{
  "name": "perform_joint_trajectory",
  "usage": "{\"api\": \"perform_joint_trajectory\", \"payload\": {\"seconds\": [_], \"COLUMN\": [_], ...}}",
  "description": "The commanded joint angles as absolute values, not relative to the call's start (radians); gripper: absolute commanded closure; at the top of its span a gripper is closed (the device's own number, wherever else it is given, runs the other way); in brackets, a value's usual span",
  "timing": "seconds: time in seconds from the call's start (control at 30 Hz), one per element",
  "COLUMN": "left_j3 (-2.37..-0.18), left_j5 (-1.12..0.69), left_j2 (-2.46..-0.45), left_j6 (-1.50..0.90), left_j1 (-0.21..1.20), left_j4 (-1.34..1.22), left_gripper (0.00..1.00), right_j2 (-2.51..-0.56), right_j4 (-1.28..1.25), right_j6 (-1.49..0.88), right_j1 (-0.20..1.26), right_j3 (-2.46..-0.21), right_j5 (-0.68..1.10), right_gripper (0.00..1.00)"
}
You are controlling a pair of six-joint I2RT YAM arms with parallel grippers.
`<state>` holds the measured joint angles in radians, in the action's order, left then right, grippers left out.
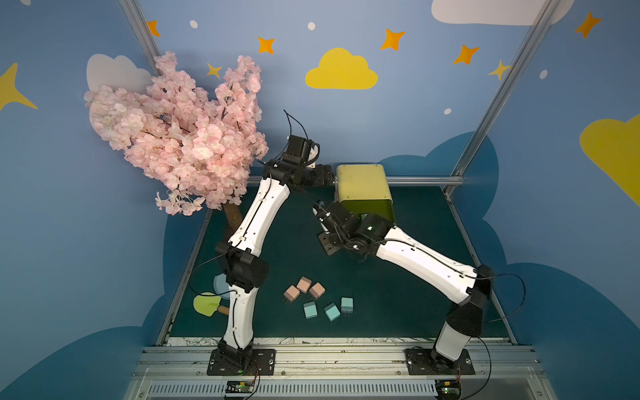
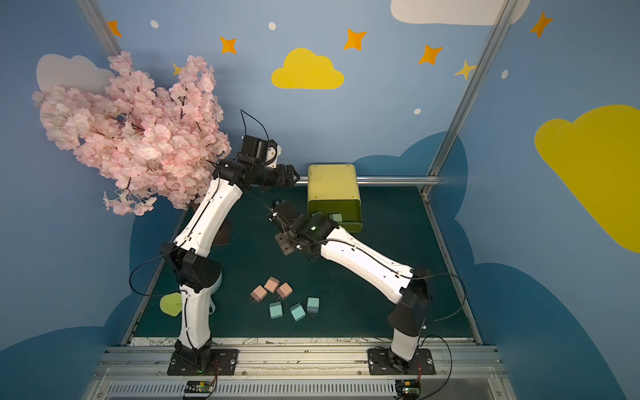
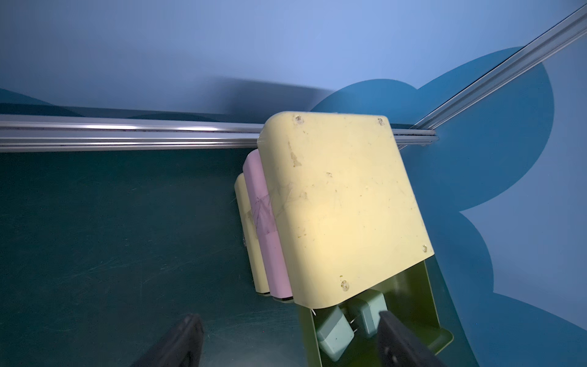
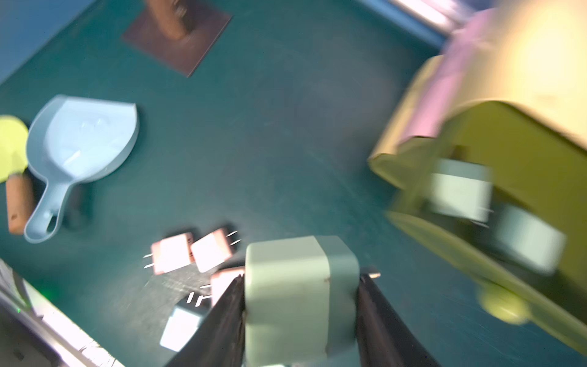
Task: Place the plugs into the drawer by color
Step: Place the plug in the drawer.
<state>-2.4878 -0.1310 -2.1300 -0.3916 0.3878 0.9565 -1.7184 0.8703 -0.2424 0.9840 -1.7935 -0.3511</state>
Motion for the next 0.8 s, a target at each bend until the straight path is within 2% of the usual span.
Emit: {"api": "perform_joint_trajectory", "payload": {"seconds": [0.0, 0.17, 0.37, 0.77], "left_j3": [-2.575, -2.704, -2.718, -2.716], "left_j5": [-0.143, -0.164, -0.187, -0.227], "left_j2": [-2.184, -2.294, -2.368, -2.445], "left_j6": [-0.391, -0.402, -0.408, -0.406], "left_j1": [0.406, 0.420, 0.420, 0.413], "left_j4": [0.954, 0.954, 0.870, 0.823], "left_gripper": [0.12, 0.12, 0.10, 0.09], "right_j2": [-1.628, -1.503, -1.514, -1.628], "right_j4": [0.880, 0.768, 0.768, 0.763], "right_j6": [-0.224, -0.168, -0.147, -0.140], "right_j1": [0.913, 0.779, 0.648, 0.574], "right_j3": [-1.736, -1.614, -1.614, -1.634], "right_j5": [-0.441, -0.462, -0.458, -0.420], "right_gripper": [0.64, 0.62, 0.62, 0.62]}}
